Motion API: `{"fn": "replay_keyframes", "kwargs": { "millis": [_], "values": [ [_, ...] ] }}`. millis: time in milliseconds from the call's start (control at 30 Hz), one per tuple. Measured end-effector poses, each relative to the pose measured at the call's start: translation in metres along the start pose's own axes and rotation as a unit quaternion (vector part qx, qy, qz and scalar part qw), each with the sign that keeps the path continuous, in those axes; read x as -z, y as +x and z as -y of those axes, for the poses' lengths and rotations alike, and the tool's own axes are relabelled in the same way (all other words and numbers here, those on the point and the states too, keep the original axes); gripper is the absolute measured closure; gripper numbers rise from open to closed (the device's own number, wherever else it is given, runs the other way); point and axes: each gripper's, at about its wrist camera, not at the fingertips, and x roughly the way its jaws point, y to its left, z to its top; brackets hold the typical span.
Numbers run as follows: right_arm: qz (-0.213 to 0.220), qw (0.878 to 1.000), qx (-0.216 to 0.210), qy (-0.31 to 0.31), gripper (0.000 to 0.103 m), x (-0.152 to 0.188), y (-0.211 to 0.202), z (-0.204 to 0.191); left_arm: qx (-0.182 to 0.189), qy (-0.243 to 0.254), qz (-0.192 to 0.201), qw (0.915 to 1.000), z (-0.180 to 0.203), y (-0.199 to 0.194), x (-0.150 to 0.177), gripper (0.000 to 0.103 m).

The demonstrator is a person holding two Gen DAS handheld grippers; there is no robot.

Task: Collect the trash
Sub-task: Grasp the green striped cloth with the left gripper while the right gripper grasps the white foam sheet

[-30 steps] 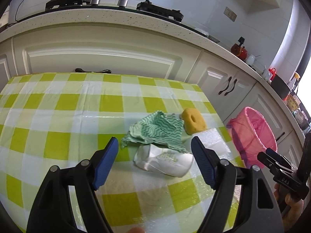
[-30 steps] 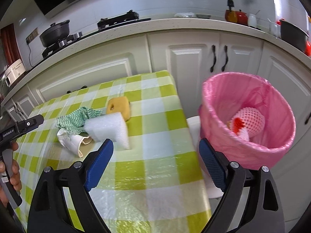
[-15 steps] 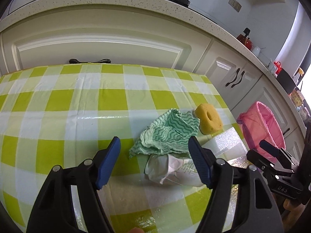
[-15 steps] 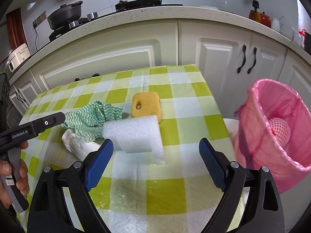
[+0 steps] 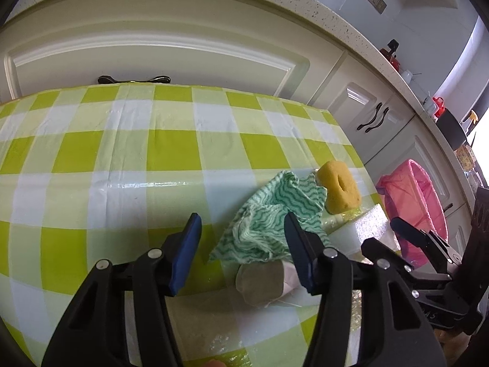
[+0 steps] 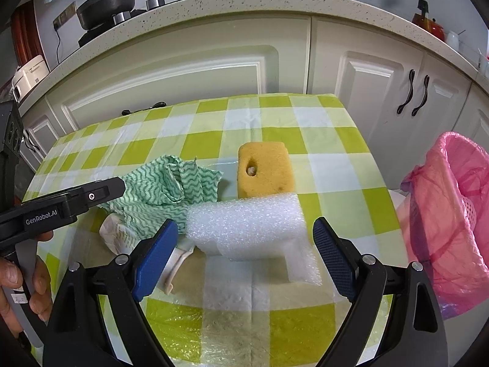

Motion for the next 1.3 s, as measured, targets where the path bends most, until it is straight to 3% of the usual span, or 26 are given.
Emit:
{"fn": "replay_keyframes", "kwargs": {
  "millis": [133,267,500,1300],
  "values": [
    [-0.010,1.000,0.015,-0.004,0.018,-0.001,0.011,-0.002,0.001,0.002,-0.010,0.9999,0.000,0.007,0.000,0.060],
    [-0.011,1.000,0.021,-0.005,0.022,0.000,0.015,-0.003,0.003,0.009,-0.013,0.9999,0.002,0.010,0.000,0.084],
    [-0.009,1.000,0.021,-0.006,0.024,0.001,0.013,-0.001,0.001,0.017,-0.001,0.9999,0.005,-0.002,0.002,0.098],
    [0.062,0.997,0.035,0.022,0.025,0.003,-0.072,0.036,0.003,0.053,0.078,0.9955,0.057,-0.087,-0.007,0.098]
  ]
}}
